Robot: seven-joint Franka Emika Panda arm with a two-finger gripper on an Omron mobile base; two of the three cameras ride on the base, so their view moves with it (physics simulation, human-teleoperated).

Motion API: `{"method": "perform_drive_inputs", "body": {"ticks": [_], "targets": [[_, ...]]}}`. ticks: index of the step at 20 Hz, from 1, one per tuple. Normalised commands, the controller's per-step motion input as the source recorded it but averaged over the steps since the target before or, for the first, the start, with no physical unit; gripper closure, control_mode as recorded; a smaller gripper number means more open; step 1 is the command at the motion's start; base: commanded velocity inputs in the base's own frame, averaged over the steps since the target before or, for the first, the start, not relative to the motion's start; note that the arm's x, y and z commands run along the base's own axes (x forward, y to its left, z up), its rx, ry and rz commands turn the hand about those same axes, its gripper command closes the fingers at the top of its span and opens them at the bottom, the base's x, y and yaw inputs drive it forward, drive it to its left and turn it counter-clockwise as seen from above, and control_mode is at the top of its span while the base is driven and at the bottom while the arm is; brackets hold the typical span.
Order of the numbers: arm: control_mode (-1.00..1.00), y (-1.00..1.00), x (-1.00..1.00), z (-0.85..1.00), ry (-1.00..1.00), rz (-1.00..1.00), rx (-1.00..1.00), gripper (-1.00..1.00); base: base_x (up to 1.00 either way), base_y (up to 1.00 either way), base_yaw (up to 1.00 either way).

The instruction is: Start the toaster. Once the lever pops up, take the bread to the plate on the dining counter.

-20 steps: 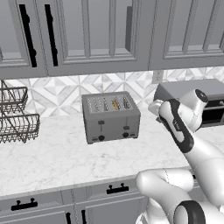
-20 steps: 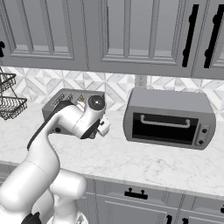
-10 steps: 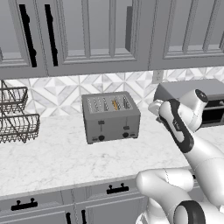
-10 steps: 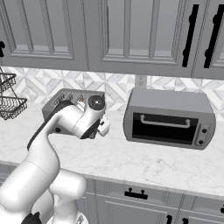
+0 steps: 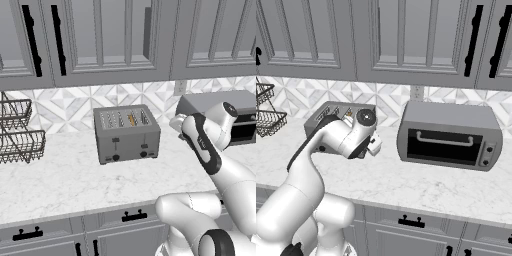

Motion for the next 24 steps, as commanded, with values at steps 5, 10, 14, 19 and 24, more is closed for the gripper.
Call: {"method": "perform_drive_inputs", "body": {"ticks": [5,10,14,19,24], "targets": [[-1.00,0.00,0.00,0.00,0.00,0.00,0.00,1.00,0.00,0.00,0.00],[-1.00,0.00,0.00,0.00,0.00,0.00,0.00,1.00,0.00,0.00,0.00],[-1.00,0.00,0.00,0.00,0.00,0.00,0.00,1.00,0.00,0.00,0.00],[-1.00,0.00,0.00,0.00,0.00,0.00,0.00,1.00,0.00,0.00,0.00],[-1.00,0.00,0.00,0.00,0.00,0.00,0.00,1.00,0.00,0.00,0.00]]}}
